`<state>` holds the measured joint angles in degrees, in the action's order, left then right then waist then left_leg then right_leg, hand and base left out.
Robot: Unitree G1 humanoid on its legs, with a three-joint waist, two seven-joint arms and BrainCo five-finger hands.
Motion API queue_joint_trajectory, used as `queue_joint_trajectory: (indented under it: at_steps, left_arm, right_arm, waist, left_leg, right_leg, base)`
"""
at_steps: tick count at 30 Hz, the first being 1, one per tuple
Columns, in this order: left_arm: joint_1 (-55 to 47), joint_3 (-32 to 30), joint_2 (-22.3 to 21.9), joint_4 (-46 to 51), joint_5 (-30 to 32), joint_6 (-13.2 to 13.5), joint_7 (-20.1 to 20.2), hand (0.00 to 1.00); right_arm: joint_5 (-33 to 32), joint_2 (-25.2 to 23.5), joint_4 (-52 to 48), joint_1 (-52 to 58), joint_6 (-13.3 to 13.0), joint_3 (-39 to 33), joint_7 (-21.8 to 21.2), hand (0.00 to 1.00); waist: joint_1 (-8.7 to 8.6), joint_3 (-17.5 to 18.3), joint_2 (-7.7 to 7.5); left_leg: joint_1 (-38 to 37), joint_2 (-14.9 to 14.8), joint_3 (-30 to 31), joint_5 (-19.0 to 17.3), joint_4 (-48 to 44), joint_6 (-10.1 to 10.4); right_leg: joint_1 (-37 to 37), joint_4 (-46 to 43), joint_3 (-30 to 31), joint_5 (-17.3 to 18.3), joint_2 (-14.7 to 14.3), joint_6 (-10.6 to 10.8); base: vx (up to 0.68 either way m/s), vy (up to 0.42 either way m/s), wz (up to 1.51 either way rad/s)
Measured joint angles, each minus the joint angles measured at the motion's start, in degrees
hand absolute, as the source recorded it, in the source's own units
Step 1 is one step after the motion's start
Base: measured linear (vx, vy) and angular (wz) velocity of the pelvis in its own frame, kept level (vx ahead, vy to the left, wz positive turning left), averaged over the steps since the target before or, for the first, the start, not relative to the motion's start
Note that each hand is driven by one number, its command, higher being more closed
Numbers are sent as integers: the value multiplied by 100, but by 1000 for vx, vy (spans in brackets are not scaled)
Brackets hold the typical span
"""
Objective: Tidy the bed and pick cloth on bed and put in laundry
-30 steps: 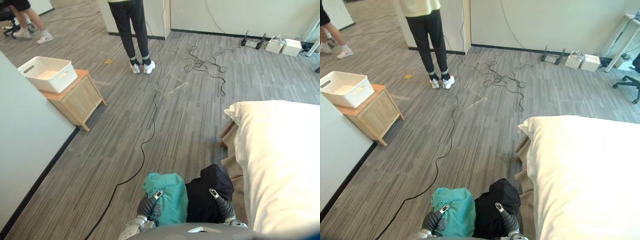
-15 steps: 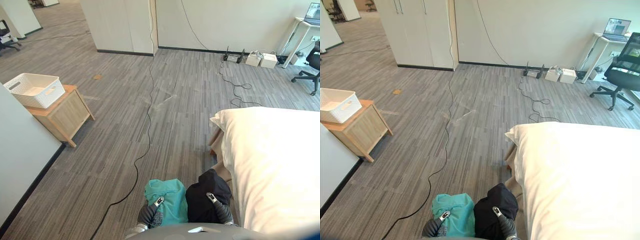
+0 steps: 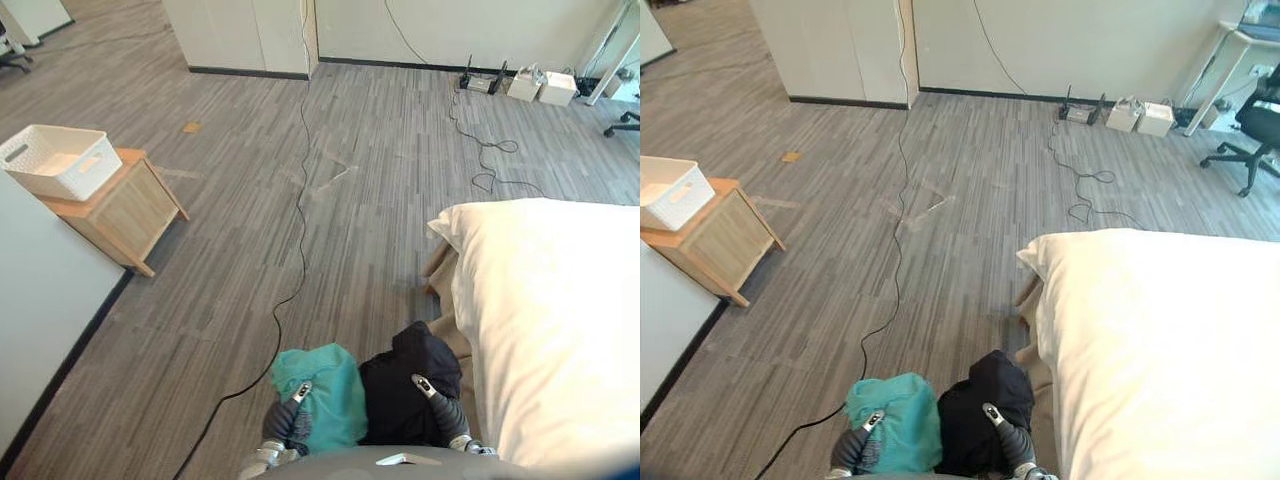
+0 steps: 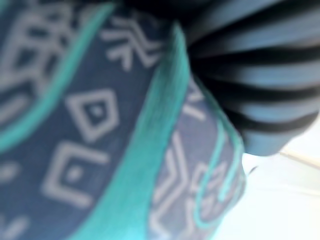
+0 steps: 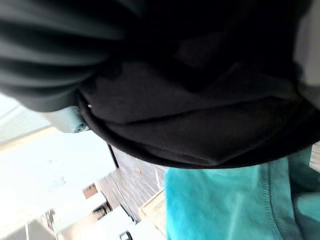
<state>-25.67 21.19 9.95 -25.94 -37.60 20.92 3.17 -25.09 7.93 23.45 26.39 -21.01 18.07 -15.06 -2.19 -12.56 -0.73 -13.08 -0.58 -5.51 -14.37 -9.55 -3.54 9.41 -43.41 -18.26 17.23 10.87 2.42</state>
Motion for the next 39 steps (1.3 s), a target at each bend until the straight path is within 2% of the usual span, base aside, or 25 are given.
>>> queue_joint_trajectory:
  at_steps: [3,5,6,9,11,13,15,17,18,20,24,25,26,27,28,29,30,31,32,33,34,35,36,37,39]
  left_arm:
    - [58,-77,-19,-30,2,-24,12,100]
    - [90,-141,-2,-100,6,-24,57,100]
    - [171,-159,-34,-290,15,-32,62,100]
    - [192,-149,-108,-310,80,-17,143,100]
    - [190,-188,-165,-345,73,-15,165,100]
    - [162,-278,-260,-351,46,8,218,100]
    - [30,-414,-351,-257,-17,99,422,100]
    - [-86,-544,-462,-174,-15,196,601,100]
    - [-99,-630,-485,-133,-42,203,684,100]
    - [-121,-722,-510,-7,-172,206,807,100]
    - [-312,-780,-524,269,-182,219,829,100]
    - [-303,-778,-525,280,-250,205,791,100]
    - [-285,-763,-542,278,-372,183,760,100]
    - [-285,-736,-546,278,-404,187,748,100]
    - [-222,-781,-482,264,-444,194,693,100]
    - [-149,-774,-485,220,-470,179,616,100]
    - [-146,-777,-503,212,-473,179,585,100]
    - [-175,-805,-507,226,-476,230,567,100]
    - [-166,-792,-492,210,-485,227,546,100]
    - [-224,-757,-532,186,-510,224,529,100]
    - [-222,-782,-470,77,-527,273,505,100]
    - [-217,-846,-436,-6,-572,316,493,100]
    - [-222,-876,-432,-30,-576,341,492,100]
    - [-221,-863,-448,-35,-575,334,492,100]
    - [-231,-751,-463,-37,-554,335,443,100]
  right_arm:
    - [2,8,12,-7,-126,19,-69,100]
    - [7,5,10,2,-160,41,-146,100]
    - [24,11,13,-34,-186,19,-193,100]
    - [27,47,-56,-108,-186,-141,-198,100]
    - [6,130,-35,-144,-65,-211,-198,100]
    - [-2,305,-38,-157,30,-213,-215,100]
    - [-53,486,-71,-159,122,-214,-341,100]
    - [-206,675,-177,-161,207,-266,-491,100]
    - [-281,677,-177,-152,269,-319,-516,100]
    - [-284,680,-198,-131,323,-394,-548,100]
    - [-274,676,-312,-67,376,-500,-750,100]
    - [-268,660,-411,39,374,-514,-806,100]
    - [-265,625,-425,95,368,-515,-859,100]
    - [-255,622,-416,143,365,-533,-884,100]
    - [-200,464,-199,135,377,-572,-889,100]
    - [-156,440,-209,140,359,-563,-892,100]
    - [-136,422,-208,107,356,-516,-890,100]
    - [-69,388,-203,-18,357,-436,-879,100]
    - [-6,400,-250,80,355,-415,-867,100]
    - [66,445,-264,125,352,-315,-854,100]
    - [140,366,-35,-25,394,-262,-800,100]
    - [268,320,-32,-156,418,-175,-716,100]
    - [394,335,-73,-224,457,-104,-615,100]
    - [452,323,-117,-262,496,-78,-515,100]
    - [521,347,-169,-224,578,-44,-298,100]
  waist:
    - [-6,-65,37]
    - [13,-117,-91]
    - [3,-138,-34]
    - [-92,-232,222]
    - [-71,-182,330]
    - [-30,-148,413]
    - [31,-128,486]
    - [56,-196,642]
    - [122,-203,623]
    - [270,-210,558]
    - [345,-220,542]
    - [333,-221,506]
    - [316,-224,498]
    - [313,-229,502]
    - [372,-192,201]
    - [296,-128,239]
    - [320,-182,265]
    - [507,-225,420]
    - [486,-98,238]
    - [622,51,449]
    - [660,108,305]
    - [587,232,21]
    - [581,210,32]
    - [599,218,-27]
    - [545,76,115]
  left_leg:
    - [-256,-412,251,-135,61,221]
    - [-431,-491,342,-331,43,494]
    - [-532,-652,399,-504,-3,656]
    - [-497,-919,449,-465,-184,821]
    - [-259,-1064,464,-407,-625,907]
    - [183,-1210,478,-218,-1611,893]
    - [991,-1482,503,358,-3391,873]
    - [1656,-1701,456,227,-5216,629]
    - [1931,-1616,391,116,-5702,469]
    - [2355,-1270,240,-48,-5640,441]
    - [2842,-608,-205,-268,-3929,580]
    - [2844,-341,-452,-171,-3002,555]
    - [2751,-75,-663,330,-1979,420]
    - [2691,61,-775,922,-1375,148]
    - [2405,296,-896,1165,-1182,-271]
    - [2403,270,-923,1093,-1341,-480]
    - [2621,34,-1059,923,-1937,-652]
    - [2947,-185,-1323,557,-2673,-371]
    - [2860,-33,-1336,613,-2190,-314]
    - [2720,-24,-1245,630,-1693,-570]
    - [2557,187,-1285,386,-1646,-544]
    - [2327,409,-1258,227,-1545,-610]
    - [2168,523,-1245,32,-1579,-594]
    - [2051,596,-1231,-72,-1579,-593]
    - [1438,694,-1019,-175,-1371,-585]
  right_leg:
    - [48,1326,-125,-239,-290,-2]
    - [46,2293,-30,-1035,-208,-45]
    - [17,2055,-145,-1289,-259,-379]
    - [34,1364,-492,-510,-244,-540]
    - [-18,1257,-649,-197,-293,-577]
    - [-243,1464,-765,-35,-426,-574]
    - [-701,1979,-792,-31,-744,-628]
    - [-1235,2405,-754,-30,-1041,-802]
    - [-1517,2586,-698,2,-1085,-864]
    - [-1877,2930,-523,21,-1083,-874]
    - [-2475,3473,-353,-11,-1031,-729]
    - [-2773,3572,-332,37,-968,-634]
    - [-2952,3596,-343,99,-921,-522]
    - [-3090,3602,-347,163,-927,-408]
    - [-3291,3616,-315,212,-725,-222]
    - [-3284,3516,-292,-10,-703,-10]
    - [-3320,3527,-210,-308,-807,50]
    - [-3454,3477,4,-628,-965,188]
    - [-3455,3296,55,-639,-921,203]
    - [-3365,2829,109,-591,-999,272]
    - [-3214,2189,175,-509,-787,382]
    - [-2741,990,332,-719,-413,733]
    - [-2230,-237,550,-1168,-166,1226]
    - [-1870,-1001,624,-1235,3,1226]
    - [-1249,-2211,256,-926,492,672]
  base:
    - [344,-214,52]
    - [389,-309,43]
    - [401,-348,37]
    - [377,-362,58]
    - [302,-308,44]
    - [233,-245,30]
    - [224,-204,0]
    - [267,-151,-24]
    - [279,-107,-33]
    - [260,-66,-46]
    - [391,26,-37]
    - [518,79,-12]
    - [544,81,-3]
    - [551,48,11]
    - [544,32,37]
    - [417,18,37]
    - [360,70,25]
    - [382,166,10]
    - [399,243,-4]
    - [351,252,4]
    - [414,186,18]
    - [396,106,27]
    - [436,71,20]
    - [415,87,11]
    - [423,93,40]
